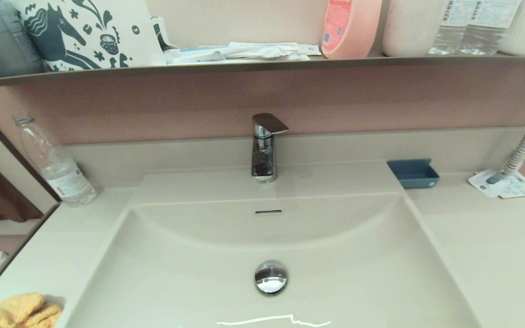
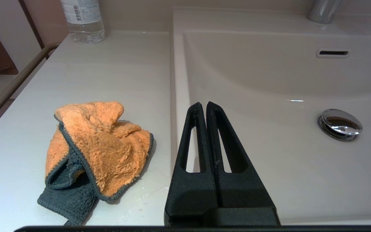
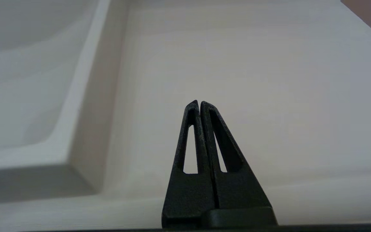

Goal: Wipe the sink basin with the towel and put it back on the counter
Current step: Pick up the cloth

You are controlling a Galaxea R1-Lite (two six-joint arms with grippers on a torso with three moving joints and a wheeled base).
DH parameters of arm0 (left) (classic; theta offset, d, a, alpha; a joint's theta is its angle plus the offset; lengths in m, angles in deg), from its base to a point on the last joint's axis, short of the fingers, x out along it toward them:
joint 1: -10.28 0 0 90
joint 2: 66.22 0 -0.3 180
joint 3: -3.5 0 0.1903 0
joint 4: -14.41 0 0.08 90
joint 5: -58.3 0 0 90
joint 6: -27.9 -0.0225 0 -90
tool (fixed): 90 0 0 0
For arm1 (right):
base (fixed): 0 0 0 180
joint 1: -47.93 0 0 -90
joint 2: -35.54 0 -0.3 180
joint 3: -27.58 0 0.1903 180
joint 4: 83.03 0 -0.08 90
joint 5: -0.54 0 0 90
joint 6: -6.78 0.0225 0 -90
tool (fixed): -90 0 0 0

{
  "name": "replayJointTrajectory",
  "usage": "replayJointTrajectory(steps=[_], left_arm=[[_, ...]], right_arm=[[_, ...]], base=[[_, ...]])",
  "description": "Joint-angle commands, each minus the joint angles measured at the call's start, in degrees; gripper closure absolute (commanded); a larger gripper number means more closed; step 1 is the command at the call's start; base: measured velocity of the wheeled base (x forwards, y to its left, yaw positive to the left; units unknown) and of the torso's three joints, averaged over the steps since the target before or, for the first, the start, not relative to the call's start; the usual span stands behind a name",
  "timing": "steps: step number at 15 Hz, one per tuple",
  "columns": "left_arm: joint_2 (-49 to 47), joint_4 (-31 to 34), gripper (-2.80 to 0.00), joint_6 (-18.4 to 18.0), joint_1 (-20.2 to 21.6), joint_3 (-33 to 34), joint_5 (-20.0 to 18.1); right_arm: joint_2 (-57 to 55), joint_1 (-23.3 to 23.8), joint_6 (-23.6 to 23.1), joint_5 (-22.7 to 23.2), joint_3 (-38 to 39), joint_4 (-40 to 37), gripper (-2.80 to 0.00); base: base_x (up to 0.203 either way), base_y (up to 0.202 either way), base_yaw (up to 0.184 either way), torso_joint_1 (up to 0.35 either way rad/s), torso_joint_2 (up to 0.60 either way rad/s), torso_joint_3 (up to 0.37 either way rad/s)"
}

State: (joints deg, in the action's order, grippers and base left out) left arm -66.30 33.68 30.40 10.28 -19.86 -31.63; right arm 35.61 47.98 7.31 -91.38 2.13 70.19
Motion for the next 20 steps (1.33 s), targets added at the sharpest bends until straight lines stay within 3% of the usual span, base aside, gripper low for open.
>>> replayJointTrajectory(steps=[1,12,17,20], left_arm=[[0.0,0.0,0.0,0.0,0.0,0.0,0.0],[0.0,0.1,0.0,-0.8,0.0,0.0,-0.1],[-0.5,0.5,0.0,0.8,0.2,-0.3,0.5],[-8.9,0.4,0.0,1.3,0.2,-6.3,1.4]], right_arm=[[-0.1,0.0,-1.3,0.2,0.8,0.0,0.0],[-0.1,0.0,0.1,1.1,0.9,0.0,0.0],[-0.1,0.0,1.1,1.0,0.9,0.0,0.0],[-0.1,0.0,1.1,1.0,0.9,0.0,0.0]], base=[[0.0,0.0,0.0,0.0,0.0,0.0],[0.0,0.0,0.0,0.0,0.0,0.0],[0.0,0.0,0.0,0.0,0.0,0.0],[0.0,0.0,0.0,0.0,0.0,0.0]])
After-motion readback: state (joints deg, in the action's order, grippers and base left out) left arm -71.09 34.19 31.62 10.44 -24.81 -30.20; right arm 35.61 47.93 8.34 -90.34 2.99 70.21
